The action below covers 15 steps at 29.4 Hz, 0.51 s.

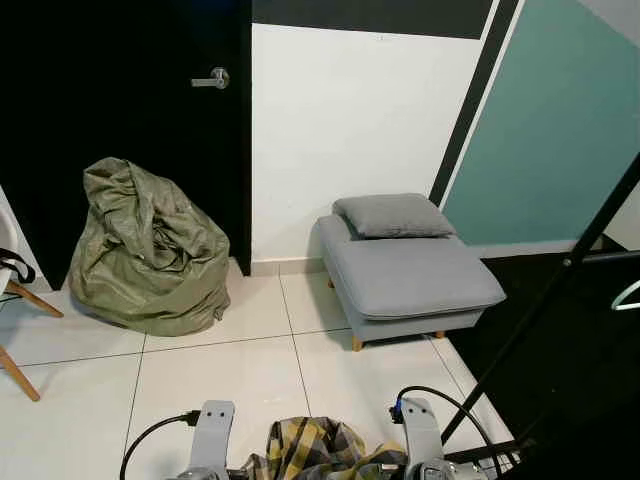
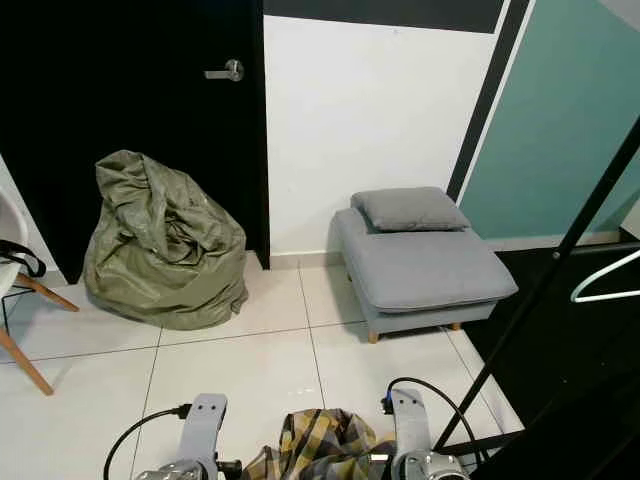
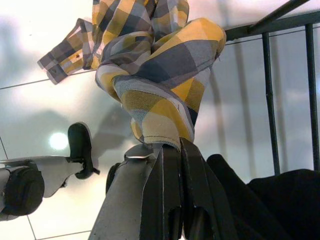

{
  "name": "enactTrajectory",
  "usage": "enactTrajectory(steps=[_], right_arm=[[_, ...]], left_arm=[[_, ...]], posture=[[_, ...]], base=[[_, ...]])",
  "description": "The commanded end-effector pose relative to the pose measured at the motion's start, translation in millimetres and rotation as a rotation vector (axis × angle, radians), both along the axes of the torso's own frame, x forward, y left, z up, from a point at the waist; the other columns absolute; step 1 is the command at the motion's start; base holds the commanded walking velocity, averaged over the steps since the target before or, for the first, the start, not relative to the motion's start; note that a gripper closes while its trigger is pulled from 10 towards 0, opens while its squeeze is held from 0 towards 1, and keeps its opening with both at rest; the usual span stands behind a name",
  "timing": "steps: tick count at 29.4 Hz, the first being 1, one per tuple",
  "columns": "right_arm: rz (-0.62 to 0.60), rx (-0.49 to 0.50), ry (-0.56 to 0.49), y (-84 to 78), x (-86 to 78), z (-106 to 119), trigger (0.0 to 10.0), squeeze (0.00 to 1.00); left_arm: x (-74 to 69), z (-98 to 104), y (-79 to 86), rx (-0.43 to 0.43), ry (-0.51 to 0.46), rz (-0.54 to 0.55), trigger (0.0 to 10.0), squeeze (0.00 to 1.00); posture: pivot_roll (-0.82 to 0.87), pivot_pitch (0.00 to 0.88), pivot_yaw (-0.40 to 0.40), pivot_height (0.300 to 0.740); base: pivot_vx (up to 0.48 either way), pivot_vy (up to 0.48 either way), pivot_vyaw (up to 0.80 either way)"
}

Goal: Hang hanger

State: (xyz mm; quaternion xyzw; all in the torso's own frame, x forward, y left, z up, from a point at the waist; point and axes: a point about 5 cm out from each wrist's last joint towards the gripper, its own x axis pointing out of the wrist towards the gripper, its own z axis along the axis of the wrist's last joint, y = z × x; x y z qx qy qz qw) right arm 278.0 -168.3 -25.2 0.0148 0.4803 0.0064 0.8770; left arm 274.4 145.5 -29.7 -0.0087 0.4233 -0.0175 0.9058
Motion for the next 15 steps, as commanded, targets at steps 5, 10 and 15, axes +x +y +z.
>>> enactTrajectory(steps=[5, 10, 15], right_arm=[[0.004, -0.005, -0.001, -1.5, 0.6, 0.5, 10.0, 0.0], [-0.005, 0.001, 0.0, -2.8, 0.6, 0.7, 10.0, 0.0], [0.002, -0.003, 0.0, -2.6, 0.7, 0.8, 10.0, 0.0]], left_arm=[[-0.9, -1.0, -7.0, 0.004, 0.008, -0.024, 10.0, 0.0], [-0.1, -0.5, -7.9, 0.013, 0.008, -0.026, 10.0, 0.0], [-0.1, -0.5, -8.0, 0.018, 0.009, -0.033, 10.0, 0.0]], posture=[[0.05, 0.104, -0.063, 0.74], [0.05, 0.101, -0.075, 0.74], [0.05, 0.097, -0.076, 0.74]], base=[[0.0, 0.0, 0.0], [0.0, 0.0, 0.0], [0.0, 0.0, 0.0]])
